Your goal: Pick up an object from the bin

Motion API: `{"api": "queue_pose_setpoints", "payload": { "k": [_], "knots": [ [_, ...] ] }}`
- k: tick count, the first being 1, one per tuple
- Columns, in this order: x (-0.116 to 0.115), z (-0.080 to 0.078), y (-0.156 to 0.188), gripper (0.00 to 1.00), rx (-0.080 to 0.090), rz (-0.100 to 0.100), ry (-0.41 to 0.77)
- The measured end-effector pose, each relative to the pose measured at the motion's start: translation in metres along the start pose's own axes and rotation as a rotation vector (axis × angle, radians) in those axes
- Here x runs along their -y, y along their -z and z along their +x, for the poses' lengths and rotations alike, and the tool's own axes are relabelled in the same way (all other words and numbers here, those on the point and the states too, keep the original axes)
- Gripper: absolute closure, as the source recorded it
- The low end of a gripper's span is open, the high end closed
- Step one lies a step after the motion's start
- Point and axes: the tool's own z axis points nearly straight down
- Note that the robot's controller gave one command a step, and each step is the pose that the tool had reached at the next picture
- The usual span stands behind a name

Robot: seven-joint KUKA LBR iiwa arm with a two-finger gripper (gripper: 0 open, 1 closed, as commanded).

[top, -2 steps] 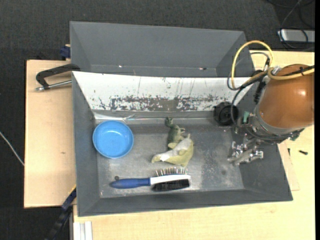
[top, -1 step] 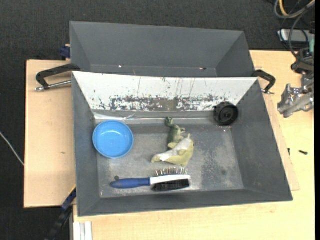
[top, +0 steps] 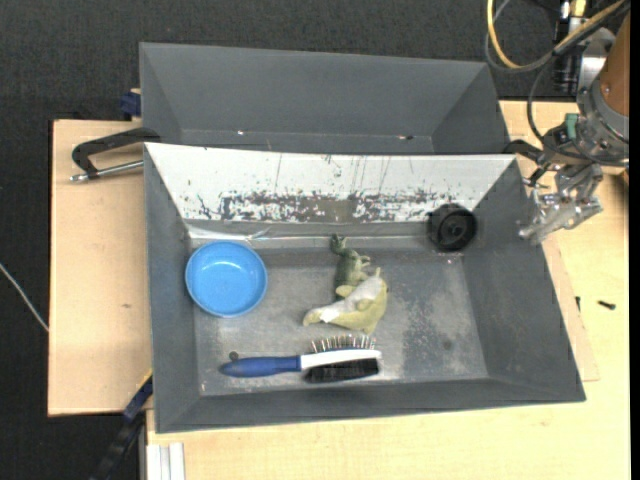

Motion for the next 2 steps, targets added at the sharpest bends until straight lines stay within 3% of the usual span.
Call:
{"api": "queue_pose_setpoints", "payload": {
  "k": [1,2],
  "knots": [
    [-0.019,0.011,-0.079,1.00,0.001,-0.004,0.084],
    [-0.008,-0.005,-0.176,1.00,0.000,-0.001,-0.231]
  ]
}}
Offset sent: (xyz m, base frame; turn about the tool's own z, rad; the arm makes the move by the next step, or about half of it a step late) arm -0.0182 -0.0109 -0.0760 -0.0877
